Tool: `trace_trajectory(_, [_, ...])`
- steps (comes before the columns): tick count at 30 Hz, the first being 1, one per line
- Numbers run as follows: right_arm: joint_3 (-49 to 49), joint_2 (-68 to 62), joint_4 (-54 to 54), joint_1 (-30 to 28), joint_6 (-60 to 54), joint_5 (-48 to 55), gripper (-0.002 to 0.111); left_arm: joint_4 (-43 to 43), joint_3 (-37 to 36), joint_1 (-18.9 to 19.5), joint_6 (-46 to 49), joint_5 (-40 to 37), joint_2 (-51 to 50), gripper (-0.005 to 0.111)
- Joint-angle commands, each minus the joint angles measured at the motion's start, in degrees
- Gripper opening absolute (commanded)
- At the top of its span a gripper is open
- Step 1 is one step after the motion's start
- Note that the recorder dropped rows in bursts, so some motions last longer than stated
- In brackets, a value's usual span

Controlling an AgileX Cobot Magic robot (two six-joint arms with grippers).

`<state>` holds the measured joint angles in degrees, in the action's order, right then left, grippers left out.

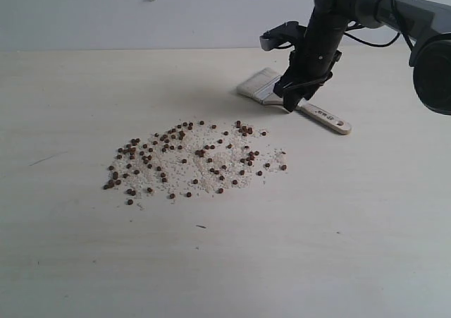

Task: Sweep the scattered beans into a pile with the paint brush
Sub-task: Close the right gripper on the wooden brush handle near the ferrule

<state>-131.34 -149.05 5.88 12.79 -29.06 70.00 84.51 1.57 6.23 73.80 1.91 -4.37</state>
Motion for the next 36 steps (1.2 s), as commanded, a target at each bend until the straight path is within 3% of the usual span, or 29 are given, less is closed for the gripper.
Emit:
trace_trajectory(1, [-0.4, 0.2, -0.4, 0.2, -4.0, 0.0, 0.053, 0.2, -0.2, 0.1, -0.1, -0.1, -0.1, 0.000])
trace_trajectory(36, [-0.4, -1.3, -3.1, 0.6, -5.8, 0.0, 0.049, 0.2, -0.2, 0.1, -0.1, -0.1, -0.1, 0.000])
